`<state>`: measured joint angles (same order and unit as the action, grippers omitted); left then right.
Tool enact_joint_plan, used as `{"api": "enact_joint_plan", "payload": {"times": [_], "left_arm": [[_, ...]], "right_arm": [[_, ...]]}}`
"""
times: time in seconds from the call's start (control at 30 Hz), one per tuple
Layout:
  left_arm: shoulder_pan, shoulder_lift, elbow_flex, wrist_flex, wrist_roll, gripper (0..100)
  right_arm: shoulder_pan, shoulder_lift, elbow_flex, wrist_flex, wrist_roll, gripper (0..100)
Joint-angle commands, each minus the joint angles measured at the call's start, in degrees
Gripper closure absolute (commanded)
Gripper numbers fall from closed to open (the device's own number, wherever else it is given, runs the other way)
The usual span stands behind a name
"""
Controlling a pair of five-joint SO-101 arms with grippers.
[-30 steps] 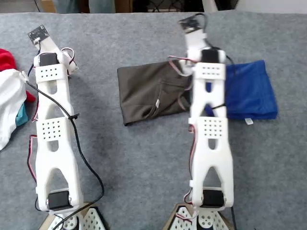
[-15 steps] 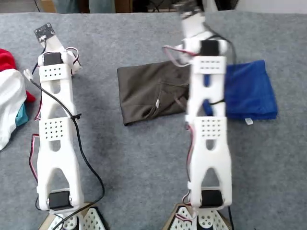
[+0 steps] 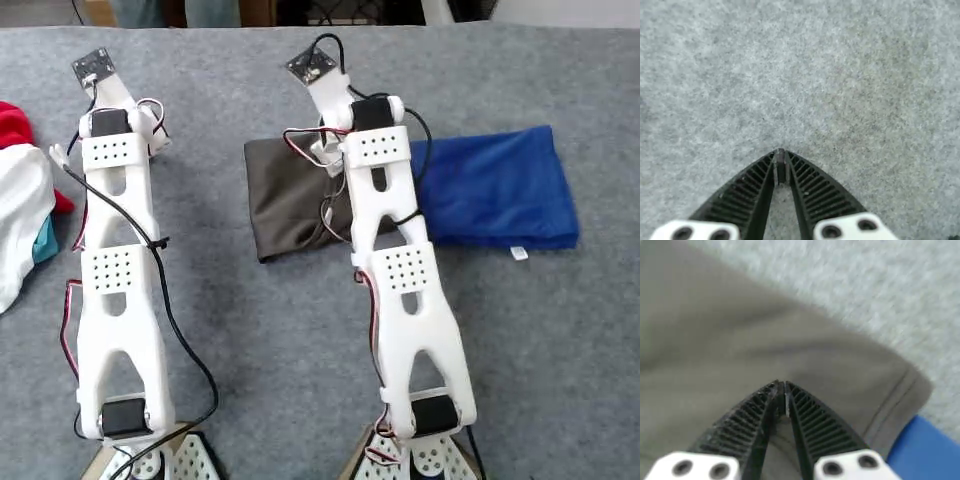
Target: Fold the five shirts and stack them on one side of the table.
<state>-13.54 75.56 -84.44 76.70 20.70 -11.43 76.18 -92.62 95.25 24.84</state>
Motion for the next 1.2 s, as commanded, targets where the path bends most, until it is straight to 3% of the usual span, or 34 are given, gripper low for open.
{"api": "enact_joint_plan", "payload": {"times": [0.0, 0.3, 0.7, 1.0, 1.17], "left_arm": [[0.48, -1.49, -2.86, -0.79, -0.35, 97], [0.48, -1.49, -2.86, -0.88, -0.35, 97], [0.40, -1.49, -2.95, -2.20, -0.35, 97], [0.22, -1.49, -2.95, -2.90, -0.35, 97], [0.22, -1.49, -2.95, -2.90, -0.35, 97]], "right_arm": [[-0.62, -0.57, -0.66, 2.20, 0.44, 98.4], [-0.35, -1.01, -0.75, 5.89, 2.29, 98.4], [8.97, -8.75, 0.48, 6.07, 4.31, 98.4], [10.02, -23.78, 33.27, 6.07, 4.48, 98.4], [14.33, -37.14, 48.48, 5.98, 8.97, 98.4]]}}
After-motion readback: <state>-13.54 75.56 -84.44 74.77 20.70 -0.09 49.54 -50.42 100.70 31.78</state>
